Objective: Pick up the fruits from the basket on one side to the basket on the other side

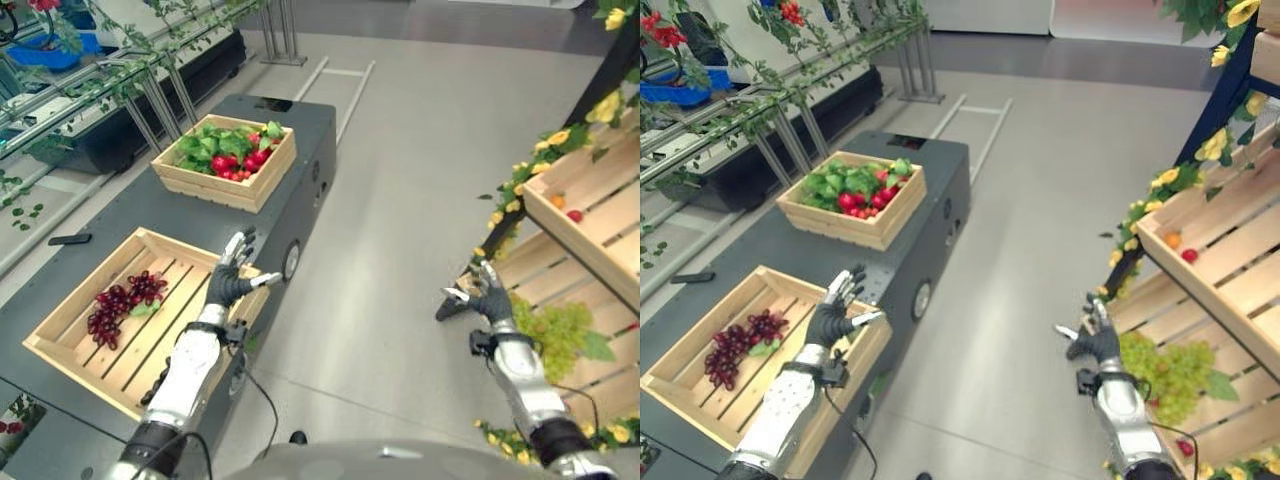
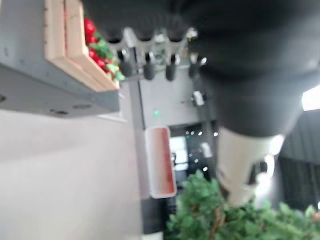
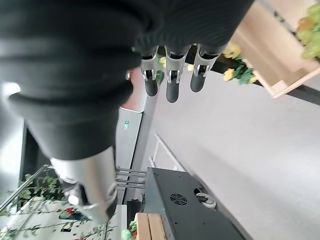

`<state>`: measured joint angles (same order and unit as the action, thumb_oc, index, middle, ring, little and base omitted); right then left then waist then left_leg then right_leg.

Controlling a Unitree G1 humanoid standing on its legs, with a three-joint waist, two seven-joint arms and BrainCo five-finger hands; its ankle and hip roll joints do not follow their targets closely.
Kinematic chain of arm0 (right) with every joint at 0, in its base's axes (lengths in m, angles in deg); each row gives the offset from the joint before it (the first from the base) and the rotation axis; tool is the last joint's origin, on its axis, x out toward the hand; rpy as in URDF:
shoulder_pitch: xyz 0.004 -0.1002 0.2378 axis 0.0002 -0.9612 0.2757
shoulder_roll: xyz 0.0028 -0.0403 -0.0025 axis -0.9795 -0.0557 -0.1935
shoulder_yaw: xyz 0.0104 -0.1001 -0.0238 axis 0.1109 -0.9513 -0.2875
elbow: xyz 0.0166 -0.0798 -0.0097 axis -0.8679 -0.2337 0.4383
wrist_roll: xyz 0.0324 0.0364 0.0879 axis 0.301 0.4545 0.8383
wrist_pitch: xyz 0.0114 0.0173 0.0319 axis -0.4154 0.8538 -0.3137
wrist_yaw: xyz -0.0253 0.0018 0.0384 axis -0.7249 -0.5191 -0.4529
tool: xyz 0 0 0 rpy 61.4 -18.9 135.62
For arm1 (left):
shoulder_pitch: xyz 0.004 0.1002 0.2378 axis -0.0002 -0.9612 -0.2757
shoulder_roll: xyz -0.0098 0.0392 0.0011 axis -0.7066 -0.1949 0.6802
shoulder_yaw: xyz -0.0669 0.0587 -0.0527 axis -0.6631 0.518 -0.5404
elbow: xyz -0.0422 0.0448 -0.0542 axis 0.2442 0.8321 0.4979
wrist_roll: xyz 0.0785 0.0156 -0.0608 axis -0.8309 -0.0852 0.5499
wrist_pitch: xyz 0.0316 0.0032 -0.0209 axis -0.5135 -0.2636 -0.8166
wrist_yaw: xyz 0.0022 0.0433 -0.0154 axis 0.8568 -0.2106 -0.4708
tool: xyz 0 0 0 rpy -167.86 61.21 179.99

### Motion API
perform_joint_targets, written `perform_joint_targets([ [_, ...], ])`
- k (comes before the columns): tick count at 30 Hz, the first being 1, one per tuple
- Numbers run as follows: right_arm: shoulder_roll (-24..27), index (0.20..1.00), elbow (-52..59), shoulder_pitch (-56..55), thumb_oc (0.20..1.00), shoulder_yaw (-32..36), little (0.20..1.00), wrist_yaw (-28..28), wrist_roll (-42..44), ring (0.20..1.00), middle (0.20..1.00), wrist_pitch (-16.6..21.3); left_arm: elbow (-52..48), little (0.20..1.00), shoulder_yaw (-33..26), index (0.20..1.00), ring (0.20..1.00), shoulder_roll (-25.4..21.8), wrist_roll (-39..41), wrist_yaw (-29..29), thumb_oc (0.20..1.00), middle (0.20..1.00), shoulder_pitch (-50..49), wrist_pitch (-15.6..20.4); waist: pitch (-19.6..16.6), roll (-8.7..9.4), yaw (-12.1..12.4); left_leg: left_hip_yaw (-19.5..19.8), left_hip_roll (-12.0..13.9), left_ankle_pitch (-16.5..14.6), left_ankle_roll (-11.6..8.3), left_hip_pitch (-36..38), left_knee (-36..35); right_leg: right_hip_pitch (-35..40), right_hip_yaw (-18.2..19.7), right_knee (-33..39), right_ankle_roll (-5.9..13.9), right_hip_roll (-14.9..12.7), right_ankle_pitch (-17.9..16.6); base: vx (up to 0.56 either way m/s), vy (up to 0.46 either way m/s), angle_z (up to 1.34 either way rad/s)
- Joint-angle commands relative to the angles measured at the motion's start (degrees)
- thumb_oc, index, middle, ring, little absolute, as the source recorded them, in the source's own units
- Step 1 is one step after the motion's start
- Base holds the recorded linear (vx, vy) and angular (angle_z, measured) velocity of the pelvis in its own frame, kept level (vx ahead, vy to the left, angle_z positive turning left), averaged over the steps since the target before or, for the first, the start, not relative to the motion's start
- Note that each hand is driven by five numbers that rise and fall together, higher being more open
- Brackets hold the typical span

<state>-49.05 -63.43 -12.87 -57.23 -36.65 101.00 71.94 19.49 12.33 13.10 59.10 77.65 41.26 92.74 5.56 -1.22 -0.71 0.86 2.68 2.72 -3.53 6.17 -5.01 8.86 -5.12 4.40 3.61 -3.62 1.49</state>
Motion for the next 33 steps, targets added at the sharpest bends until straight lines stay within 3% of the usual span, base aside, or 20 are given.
perform_joint_targets([
  [1,0.9,1.0,4.9,3.1,1.0,1.9,1.0,0.2,-1.5,1.0,1.0,3.0,-3.3,1.0,-3.4,1.0,1.0,-0.7,2.0,-1.4,1.0,1.0,2.9,2.5,-0.9,2.86,-0.6,-0.7,-0.1,-3.6,-0.36,1.7,1.0,-2.5,0.9,-4.7,2.92,-2.6,-0.3,0.0,-0.027,-0.04],
  [6,0.5,1.0,8.9,3.8,1.0,0.7,1.0,-0.8,-2.1,1.0,1.0,2.6,-4.2,1.0,-4.6,1.0,1.0,3.3,8.8,-1.0,1.0,1.0,1.6,1.9,-0.7,3.08,-0.4,-0.5,0.1,-3.7,-0.35,1.9,1.2,-2.1,0.8,-4.8,2.55,-2.2,-0.1,0.0,-0.014,-0.01],
  [7,0.4,1.0,11.2,4.4,1.0,0.5,1.0,-1.3,-2.1,1.0,1.0,2.5,-5.3,1.0,-5.7,1.0,1.0,3.8,7.1,0.3,1.0,1.0,-0.3,0.4,-0.5,3.1,-0.1,-0.1,0.2,-3.7,-0.32,1.3,2.1,-2.4,0.8,-4.9,2.36,-2.2,-0.2,-0.02,-0.032,-0.02],
  [12,-0.5,1.0,13.8,7.5,1.0,-2.8,1.0,-3.4,1.3,1.0,1.0,2.7,-6.7,1.0,-8.9,1.0,1.0,2.2,6.7,1.2,1.0,1.0,-2.9,-0.4,1.0,3.23,2.1,1.7,-0.3,-3.5,-0.36,-0.5,4.0,-2.3,-0.4,-4.8,2.05,-2.1,0.1,-0.05,-0.054,0.08],
  [17,0.4,1.0,13.1,9.2,1.0,-3.9,1.0,-2.1,-1.5,1.0,1.0,2.9,-5.6,1.0,-8.6,1.0,1.0,2.4,7.2,1.4,1.0,1.0,1.0,0.8,3.9,3.05,5.4,6.0,-2.0,-1.5,-1.96,-6.4,5.7,-3.1,-6.3,-4.6,1.9,-3.2,0.8,-0.16,-0.01,0.6],
  [18,1.2,1.0,14.7,8.3,1.0,-2.2,1.0,-1.7,-1.8,1.0,1.0,3.2,-6.2,1.0,-8.1,1.0,1.0,2.2,4.5,1.6,1.0,1.0,3.2,1.3,5.7,3.1,5.6,2.9,-0.9,-1.2,-3.05,-10.2,9.3,-3.5,-11.4,-5.3,2.22,-5.2,0.8,-0.21,0.039,1.63],
  [19,1.2,1.0,14.7,8.3,1.0,-2.1,1.0,-1.8,-1.8,1.0,1.0,3.2,-6.2,1.0,-8.0,1.0,1.0,2.2,4.5,1.6,1.0,1.0,3.3,1.2,5.4,3.08,5.4,3.2,-1.0,-1.0,-2.98,-10.8,9.4,-3.9,-11.6,-5.3,2.25,-5.3,0.6,-0.16,0.15,1.96],
  [20,1.5,1.0,15.6,6.8,1.0,-0.7,1.0,-1.1,-1.8,1.0,1.0,3.5,-5.7,1.0,-6.8,1.0,1.0,2.6,4.2,1.3,1.0,1.0,4.8,1.1,5.3,2.83,4.1,-5.7,3.6,-0.6,-2.6,-10.9,10.1,-4.1,-15.4,-5.7,2.8,-6.7,0.0,-0.02,0.099,2.15],
  [21,1.6,1.0,15.7,6.7,1.0,-0.6,1.0,-1.0,-1.8,1.0,1.0,3.5,-5.6,1.0,-6.7,1.0,1.0,2.6,4.2,1.2,1.0,1.0,4.9,1.1,5.2,2.76,4.2,-5.7,3.7,-0.6,-2.63,-10.9,10.1,-4.2,-15.4,-5.7,2.79,-6.7,-0.1,0.05,0.183,1.36],
  [22,1.3,1.0,16.4,5.7,1.0,-0.2,1.0,-0.8,-2.2,1.0,1.0,3.4,-4.9,1.0,-5.6,1.0,1.0,2.7,4.5,0.8,1.0,1.0,5.9,0.9,4.5,1.77,4.5,-8.2,4.7,0.4,-2.84,-10.8,8.9,-3.2,-17.4,-5.3,3.04,-7.1,0.0,0.1,0.13,0.85],
  [26,0.6,1.0,15.9,4.6,1.0,0.7,1.0,-1.6,-1.5,1.0,1.0,2.9,-6.2,1.0,-5.5,1.0,1.0,1.5,5.1,-1.0,1.0,1.0,6.0,-0.3,3.9,1.69,5.1,-6.2,2.5,0.0,-1.98,-10.6,8.4,-1.3,-19.7,-6.3,3.7,-8.7,0.4,0.12,0.157,1.16],
  [31,-0.3,1.0,15.8,4.5,1.0,-0.3,1.0,-4.9,1.2,1.0,1.0,3.2,-6.6,1.0,-5.4,1.0,1.0,-2.7,0.4,-1.0,1.0,1.0,8.8,-0.4,4.4,3.66,6.0,-5.9,-0.2,-3.0,1.1,-11.7,10.8,-3.8,-20.5,-16.0,4.75,-12.8,1.3,0.12,0.177,0.28],
  [32,-1.0,1.0,15.5,4.6,1.0,-1.2,1.0,-5.4,2.5,1.0,1.0,3.4,-5.9,1.0,-4.9,1.0,1.0,-4.9,-3.4,0.6,1.0,1.0,10.9,-0.1,5.2,4.07,5.5,-5.8,-1.5,-4.2,2.71,-10.6,10.4,-7.0,-19.3,-23.7,5.77,-15.4,-2.4,0.08,0.163,0.05],
  [33,-1.1,1.0,15.4,4.7,1.0,-1.2,1.0,-5.4,2.5,1.0,1.0,3.4,-5.8,1.0,-4.8,1.0,1.0,-4.9,-3.5,0.7,1.0,1.0,11.0,-0.1,5.2,4.25,5.6,-5.9,-1.8,-4.1,2.87,-10.7,10.3,-7.5,-19.0,-24.2,5.94,-15.7,-2.4,0.11,0.276,0.06],
])
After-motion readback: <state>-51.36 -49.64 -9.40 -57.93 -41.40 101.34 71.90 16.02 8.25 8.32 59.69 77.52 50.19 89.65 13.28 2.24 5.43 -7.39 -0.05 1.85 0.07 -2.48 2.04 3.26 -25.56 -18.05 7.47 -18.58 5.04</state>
